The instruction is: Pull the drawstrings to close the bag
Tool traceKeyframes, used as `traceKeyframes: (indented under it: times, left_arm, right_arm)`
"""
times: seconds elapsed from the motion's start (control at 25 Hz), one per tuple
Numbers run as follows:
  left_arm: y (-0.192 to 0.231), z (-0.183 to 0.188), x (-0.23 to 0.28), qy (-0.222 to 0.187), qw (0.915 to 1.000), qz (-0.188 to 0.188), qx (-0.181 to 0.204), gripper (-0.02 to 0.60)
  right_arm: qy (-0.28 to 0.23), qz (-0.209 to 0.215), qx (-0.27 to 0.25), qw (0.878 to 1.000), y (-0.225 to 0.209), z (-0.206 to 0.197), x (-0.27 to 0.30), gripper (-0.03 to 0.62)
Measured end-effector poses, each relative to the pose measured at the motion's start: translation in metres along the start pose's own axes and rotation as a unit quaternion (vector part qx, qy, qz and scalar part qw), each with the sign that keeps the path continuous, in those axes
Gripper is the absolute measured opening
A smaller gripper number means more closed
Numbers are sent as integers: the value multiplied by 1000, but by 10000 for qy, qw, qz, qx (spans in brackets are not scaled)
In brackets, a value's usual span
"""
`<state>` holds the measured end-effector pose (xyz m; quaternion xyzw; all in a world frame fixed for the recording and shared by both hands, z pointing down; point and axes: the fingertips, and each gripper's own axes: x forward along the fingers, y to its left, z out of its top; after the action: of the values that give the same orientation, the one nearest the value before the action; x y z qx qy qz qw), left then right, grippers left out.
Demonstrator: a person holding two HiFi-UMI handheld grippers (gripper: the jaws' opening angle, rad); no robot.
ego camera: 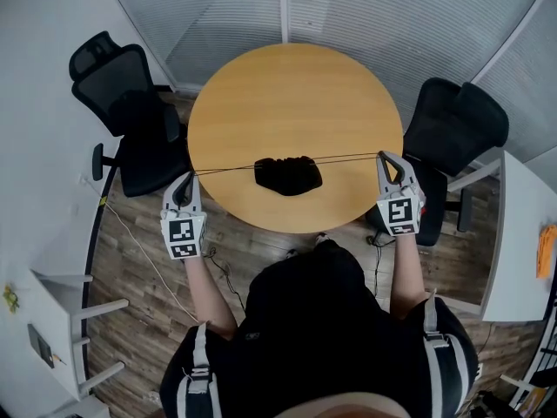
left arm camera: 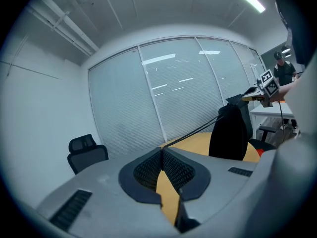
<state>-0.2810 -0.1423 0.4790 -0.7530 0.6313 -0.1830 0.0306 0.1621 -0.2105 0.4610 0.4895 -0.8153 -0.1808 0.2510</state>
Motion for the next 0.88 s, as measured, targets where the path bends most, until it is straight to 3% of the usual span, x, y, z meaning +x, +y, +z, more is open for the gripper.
traceKeyframes:
  times: [0.36, 0.88]
  left_arm:
    - [15, -10, 3, 124, 9994, 233, -220, 18]
    - [32, -7, 2, 87, 9987, 457, -231, 18]
  right_arm:
    - [99, -121, 200, 9997, -5, -9, 3, 58]
    - [93, -196, 409, 9989, -14, -12, 12, 58]
